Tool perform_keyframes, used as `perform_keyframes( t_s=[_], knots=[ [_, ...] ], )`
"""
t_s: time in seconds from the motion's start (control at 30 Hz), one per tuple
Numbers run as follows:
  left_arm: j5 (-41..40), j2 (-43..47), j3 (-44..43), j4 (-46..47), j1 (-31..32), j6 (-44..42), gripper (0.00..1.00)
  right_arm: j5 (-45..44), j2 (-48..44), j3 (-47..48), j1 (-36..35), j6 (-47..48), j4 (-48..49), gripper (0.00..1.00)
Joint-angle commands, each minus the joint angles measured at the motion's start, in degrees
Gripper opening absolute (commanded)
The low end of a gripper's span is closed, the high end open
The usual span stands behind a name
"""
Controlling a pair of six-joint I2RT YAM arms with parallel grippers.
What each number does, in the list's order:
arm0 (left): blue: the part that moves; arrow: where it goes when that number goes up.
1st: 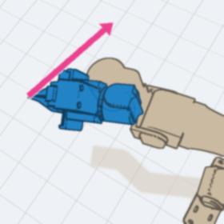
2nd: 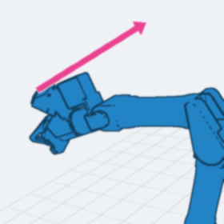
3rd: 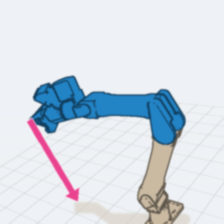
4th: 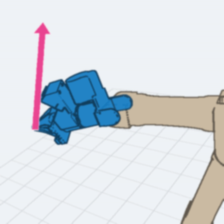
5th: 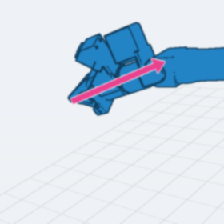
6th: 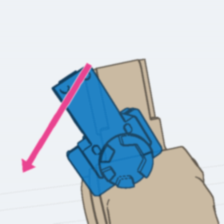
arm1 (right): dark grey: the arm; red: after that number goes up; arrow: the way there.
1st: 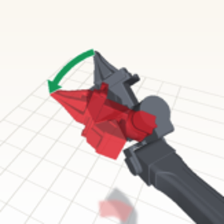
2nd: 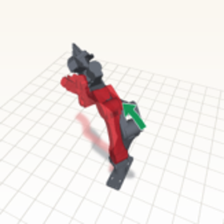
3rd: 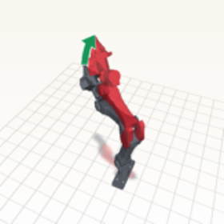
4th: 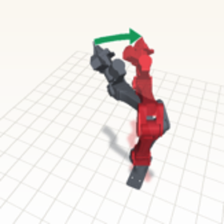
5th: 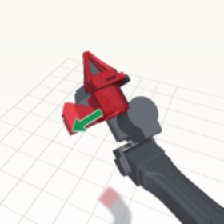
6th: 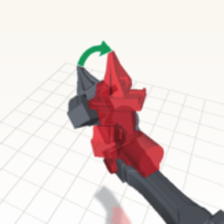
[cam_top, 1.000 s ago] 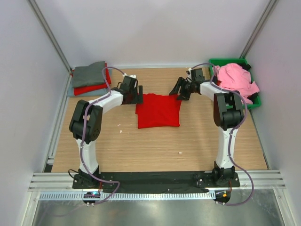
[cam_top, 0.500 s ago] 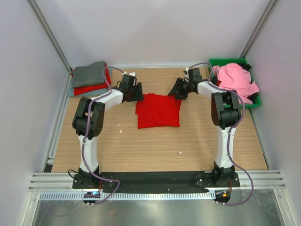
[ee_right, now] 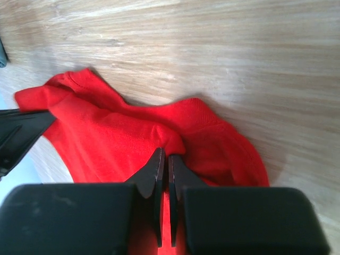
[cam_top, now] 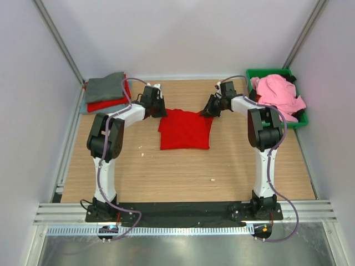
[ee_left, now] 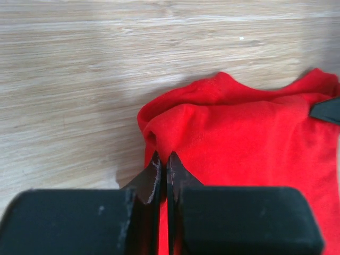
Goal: Fold and stack the t-shirts
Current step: Fold the tshirt
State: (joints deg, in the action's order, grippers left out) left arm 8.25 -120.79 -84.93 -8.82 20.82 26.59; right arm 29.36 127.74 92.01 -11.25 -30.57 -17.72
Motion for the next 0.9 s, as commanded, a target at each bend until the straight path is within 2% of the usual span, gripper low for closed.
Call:
perform_keyframes(
  t_s=[0.0, 0.17, 0.47, 0.73, 0.87],
  knots=[
    [2.21, 7.23, 0.63, 2.32, -0.25, -1.19, 0.0, -0.88, -7.67, 2.04, -1.41, 0.42, -2.49, 0.03],
    [4.22, 10.22, 1.17, 1.35, -0.25, -1.63, 0.0, -3.95, -11.72, 1.51, -2.03, 1.21, -6.36, 0.03],
    [6.34, 10.49, -0.5, -0.93, 0.01, -1.98, 0.0, -6.34, -16.47, -0.6, -1.94, 2.09, -11.46, 0.03],
    [8.09, 8.74, -3.75, -1.81, 0.36, -2.68, 0.0, -9.58, -16.56, 1.77, -1.76, 3.23, -14.1, 0.03],
    [8.62, 5.58, -8.84, -4.44, 0.54, -3.65, 0.0, -9.77, -15.69, 2.3, -0.97, 2.97, -13.67, 0.03]
  ],
)
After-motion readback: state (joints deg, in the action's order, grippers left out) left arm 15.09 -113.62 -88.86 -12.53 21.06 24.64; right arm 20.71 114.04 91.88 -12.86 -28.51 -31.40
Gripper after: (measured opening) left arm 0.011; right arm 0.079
